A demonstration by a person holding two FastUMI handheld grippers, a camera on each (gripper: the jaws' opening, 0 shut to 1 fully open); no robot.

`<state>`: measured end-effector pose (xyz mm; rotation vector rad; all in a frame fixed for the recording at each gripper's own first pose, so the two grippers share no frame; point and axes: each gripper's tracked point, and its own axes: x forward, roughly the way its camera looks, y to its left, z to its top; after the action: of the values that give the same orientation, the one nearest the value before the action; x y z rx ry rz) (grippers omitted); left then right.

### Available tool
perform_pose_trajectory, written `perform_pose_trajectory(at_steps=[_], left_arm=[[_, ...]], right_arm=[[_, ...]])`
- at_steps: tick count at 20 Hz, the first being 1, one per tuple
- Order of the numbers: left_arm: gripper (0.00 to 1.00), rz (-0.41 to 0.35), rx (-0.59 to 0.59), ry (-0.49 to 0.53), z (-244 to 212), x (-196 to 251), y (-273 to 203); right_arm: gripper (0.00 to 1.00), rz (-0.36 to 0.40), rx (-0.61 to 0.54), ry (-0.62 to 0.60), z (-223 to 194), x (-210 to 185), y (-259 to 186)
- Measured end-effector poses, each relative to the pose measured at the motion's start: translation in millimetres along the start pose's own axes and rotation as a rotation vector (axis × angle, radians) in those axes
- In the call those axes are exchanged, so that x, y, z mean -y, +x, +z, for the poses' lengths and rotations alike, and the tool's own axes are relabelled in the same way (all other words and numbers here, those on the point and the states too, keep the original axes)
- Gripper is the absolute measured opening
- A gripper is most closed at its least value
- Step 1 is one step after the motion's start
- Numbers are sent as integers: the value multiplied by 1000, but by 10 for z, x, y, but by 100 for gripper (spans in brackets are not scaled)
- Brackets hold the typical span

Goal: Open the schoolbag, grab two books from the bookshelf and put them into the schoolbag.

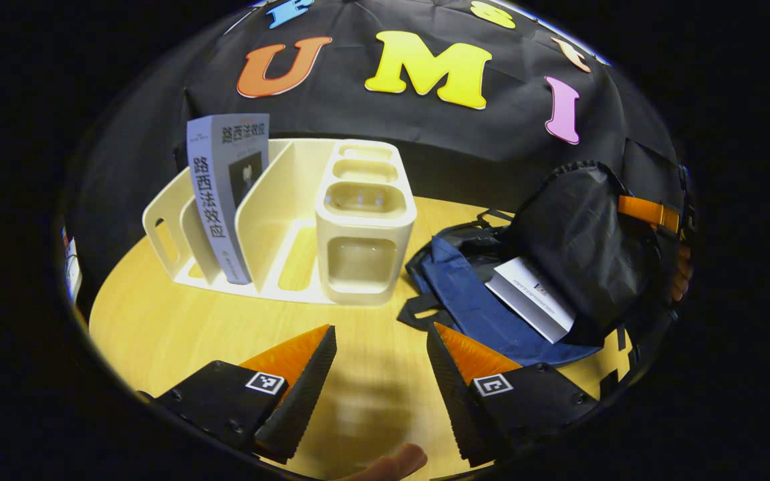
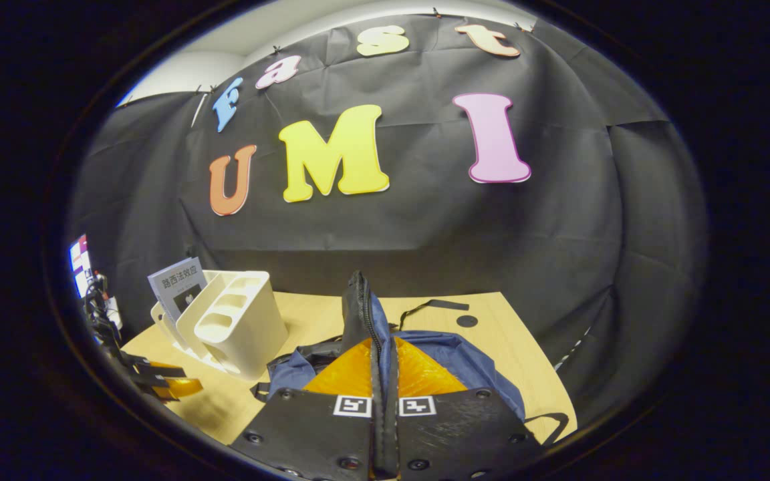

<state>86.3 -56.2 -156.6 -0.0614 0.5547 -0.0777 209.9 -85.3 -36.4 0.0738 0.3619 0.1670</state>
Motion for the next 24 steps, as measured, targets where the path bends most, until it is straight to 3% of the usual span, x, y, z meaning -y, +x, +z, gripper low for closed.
perform_pose_trajectory(at_steps=[2, 5, 8, 14, 20, 24], left_arm=[[87, 57, 71, 10, 218, -253, -87], [87, 210, 236, 84, 696, -726, -286], [87, 258, 259, 130, 885, -936, -481], [84, 233, 234, 101, 1347, -1152, -518], [84, 245, 264, 119, 2093, -1474, -520], [84, 225, 202, 124, 2378, -1568, -344]], right_arm=[[0, -4, -5, 3, 0, -13, 7], [0, -5, 11, 1, 37, -50, -25], [0, -17, 32, 13, 51, -31, -42], [0, -32, 67, 29, 73, 24, -135], [0, -29, 86, 18, 102, -21, -263], [0, -16, 110, 11, 119, -83, -321]])
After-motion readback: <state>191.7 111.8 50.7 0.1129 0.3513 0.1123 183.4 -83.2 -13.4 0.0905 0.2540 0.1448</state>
